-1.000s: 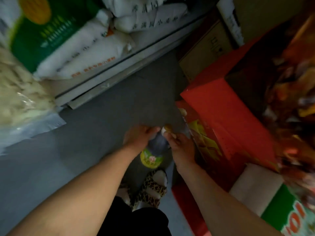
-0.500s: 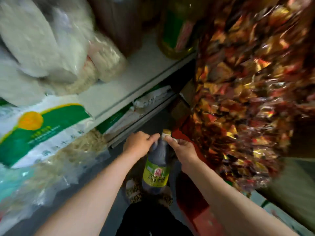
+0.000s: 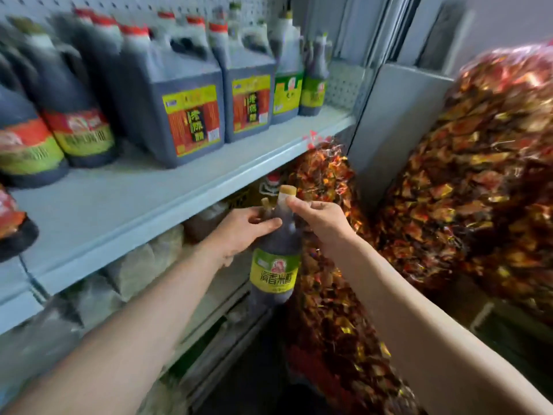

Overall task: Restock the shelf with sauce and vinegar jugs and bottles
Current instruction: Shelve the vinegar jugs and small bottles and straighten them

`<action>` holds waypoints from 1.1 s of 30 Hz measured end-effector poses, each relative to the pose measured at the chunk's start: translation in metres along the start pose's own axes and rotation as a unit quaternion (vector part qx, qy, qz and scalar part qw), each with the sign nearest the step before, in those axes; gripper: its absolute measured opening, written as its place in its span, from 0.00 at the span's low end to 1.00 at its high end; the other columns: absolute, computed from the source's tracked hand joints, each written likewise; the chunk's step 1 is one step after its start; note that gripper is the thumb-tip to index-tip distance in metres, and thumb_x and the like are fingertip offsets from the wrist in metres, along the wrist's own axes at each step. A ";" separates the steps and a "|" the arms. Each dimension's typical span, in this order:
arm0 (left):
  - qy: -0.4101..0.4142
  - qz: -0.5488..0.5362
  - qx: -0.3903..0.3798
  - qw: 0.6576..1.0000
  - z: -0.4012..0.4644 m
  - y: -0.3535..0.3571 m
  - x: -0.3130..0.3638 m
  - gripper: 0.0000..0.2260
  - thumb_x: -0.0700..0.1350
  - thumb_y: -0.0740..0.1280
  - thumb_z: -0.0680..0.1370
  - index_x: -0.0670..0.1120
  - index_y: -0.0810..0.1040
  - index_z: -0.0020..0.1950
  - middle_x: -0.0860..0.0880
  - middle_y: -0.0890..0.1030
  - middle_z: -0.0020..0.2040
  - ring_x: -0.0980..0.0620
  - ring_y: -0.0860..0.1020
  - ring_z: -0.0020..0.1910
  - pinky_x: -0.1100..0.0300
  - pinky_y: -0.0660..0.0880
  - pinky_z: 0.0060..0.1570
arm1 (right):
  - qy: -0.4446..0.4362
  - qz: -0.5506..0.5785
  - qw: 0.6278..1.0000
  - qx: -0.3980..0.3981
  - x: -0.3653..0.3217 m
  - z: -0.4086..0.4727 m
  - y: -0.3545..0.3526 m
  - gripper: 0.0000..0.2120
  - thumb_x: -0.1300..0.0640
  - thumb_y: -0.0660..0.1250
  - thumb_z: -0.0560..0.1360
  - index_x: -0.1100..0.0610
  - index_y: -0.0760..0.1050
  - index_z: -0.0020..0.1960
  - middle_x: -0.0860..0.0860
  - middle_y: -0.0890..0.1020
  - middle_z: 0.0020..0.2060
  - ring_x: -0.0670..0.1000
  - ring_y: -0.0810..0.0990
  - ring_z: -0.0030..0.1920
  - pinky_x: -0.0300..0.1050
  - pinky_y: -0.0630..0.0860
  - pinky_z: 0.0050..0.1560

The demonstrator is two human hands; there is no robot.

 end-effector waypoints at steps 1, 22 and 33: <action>0.007 -0.021 0.010 1.000 0.005 -0.004 0.019 0.06 0.46 0.74 0.76 0.53 0.84 0.52 0.57 0.86 0.47 0.61 0.83 0.49 0.67 0.78 0.47 | -0.023 0.003 1.000 -0.001 -0.021 0.004 -0.001 0.23 0.42 0.79 0.67 0.64 0.82 0.42 0.60 0.85 0.37 0.57 0.80 0.36 0.50 0.75 0.38; 0.092 -0.112 0.228 0.963 0.217 0.007 0.199 0.04 0.47 0.76 0.73 0.49 0.85 0.46 0.51 0.86 0.44 0.53 0.82 0.44 0.60 0.77 0.41 | -0.228 -0.005 0.963 -0.143 -0.129 0.206 -0.076 0.36 0.69 0.80 0.65 0.53 0.69 0.67 0.56 0.83 0.56 0.53 0.84 0.54 0.53 0.82 0.56; 0.078 0.009 0.268 0.960 0.357 0.046 0.209 0.11 0.50 0.75 0.74 0.46 0.85 0.53 0.47 0.85 0.52 0.46 0.82 0.54 0.46 0.77 0.59 | -0.206 -0.013 0.976 -0.072 -0.126 0.358 -0.130 0.40 0.53 0.85 0.52 0.51 0.71 0.60 0.51 0.85 0.51 0.51 0.85 0.49 0.49 0.83 0.50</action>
Point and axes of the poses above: each hand's wrist, its own z-axis towards the middle knuckle, its own y-axis out of the palm, x = y × z, the point moved 6 cm from there along z, towards the middle knuckle
